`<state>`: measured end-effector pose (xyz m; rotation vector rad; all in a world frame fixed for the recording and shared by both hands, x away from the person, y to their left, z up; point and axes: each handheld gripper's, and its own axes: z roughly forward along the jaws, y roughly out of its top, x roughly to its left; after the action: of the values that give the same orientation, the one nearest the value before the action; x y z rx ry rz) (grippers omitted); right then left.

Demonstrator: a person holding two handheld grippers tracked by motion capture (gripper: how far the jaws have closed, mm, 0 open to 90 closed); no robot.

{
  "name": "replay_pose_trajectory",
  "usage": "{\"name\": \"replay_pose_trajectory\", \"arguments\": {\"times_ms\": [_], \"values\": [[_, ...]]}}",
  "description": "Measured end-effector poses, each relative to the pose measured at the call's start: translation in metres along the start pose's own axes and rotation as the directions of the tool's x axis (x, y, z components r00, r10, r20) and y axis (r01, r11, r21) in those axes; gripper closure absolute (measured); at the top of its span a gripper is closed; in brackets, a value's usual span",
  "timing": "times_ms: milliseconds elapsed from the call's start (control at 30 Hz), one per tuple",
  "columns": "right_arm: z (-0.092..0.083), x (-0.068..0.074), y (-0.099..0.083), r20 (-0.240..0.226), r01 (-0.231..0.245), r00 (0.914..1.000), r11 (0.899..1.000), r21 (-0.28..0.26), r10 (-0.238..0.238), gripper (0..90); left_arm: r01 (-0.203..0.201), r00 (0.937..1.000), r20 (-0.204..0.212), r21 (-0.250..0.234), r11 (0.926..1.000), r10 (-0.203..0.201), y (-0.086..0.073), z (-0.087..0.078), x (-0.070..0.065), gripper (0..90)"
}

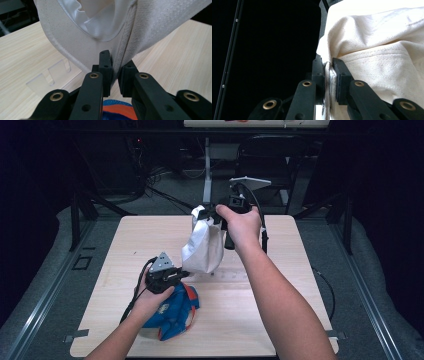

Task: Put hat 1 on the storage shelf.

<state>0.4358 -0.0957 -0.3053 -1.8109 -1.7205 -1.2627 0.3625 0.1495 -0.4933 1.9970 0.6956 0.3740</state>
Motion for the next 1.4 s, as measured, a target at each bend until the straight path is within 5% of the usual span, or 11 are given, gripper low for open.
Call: {"name": "replay_pose_trajectory", "arguments": {"times_ms": [167,700,833,933,1100,1233,1400], "values": [[0.006,-0.001,0.0,-0.005,-0.006,1.0,1.0,0.005,0.006,81.1,0.051,0.9986,0.019,-0.016,0.9986,-0.05,-0.007,-0.001,0.008,82.4],[0.026,-0.004,-0.008,0.023,0.028,0.9993,0.999,0.041,-0.029,79.9,0.152,0.9852,-0.075,-0.034,0.9878,-0.154,-0.026,-0.002,0.003,82.8],[0.031,-0.003,-0.011,0.06,0.069,0.9956,0.996,0.048,-0.072,80.0,0.194,0.9779,-0.068,-0.06,0.9792,-0.197,-0.034,-0.001,0.004,83.0],[0.035,-0.003,-0.013,0.067,0.077,0.9944,0.995,0.068,-0.081,80.1,0.246,0.9669,-0.046,-0.088,0.9652,-0.251,-0.041,-0.001,0.008,82.9],[0.044,-0.005,-0.016,0.095,0.088,0.9908,0.993,0.084,-0.096,80.0,0.274,0.9609,-0.024,-0.047,0.9605,-0.276,-0.047,0.0,0.013,83.1],[0.048,-0.011,-0.015,0.107,0.08,0.9902,0.992,0.097,-0.09,80.2,0.215,0.9749,-0.061,0.009,0.9766,-0.214,-0.047,0.006,0.009,83.6],[0.049,-0.018,-0.015,0.101,0.066,0.9922,0.995,0.078,-0.074,80.1,0.177,0.9809,-0.09,0.037,0.9836,-0.173,-0.042,0.007,0.006,83.7]]}}
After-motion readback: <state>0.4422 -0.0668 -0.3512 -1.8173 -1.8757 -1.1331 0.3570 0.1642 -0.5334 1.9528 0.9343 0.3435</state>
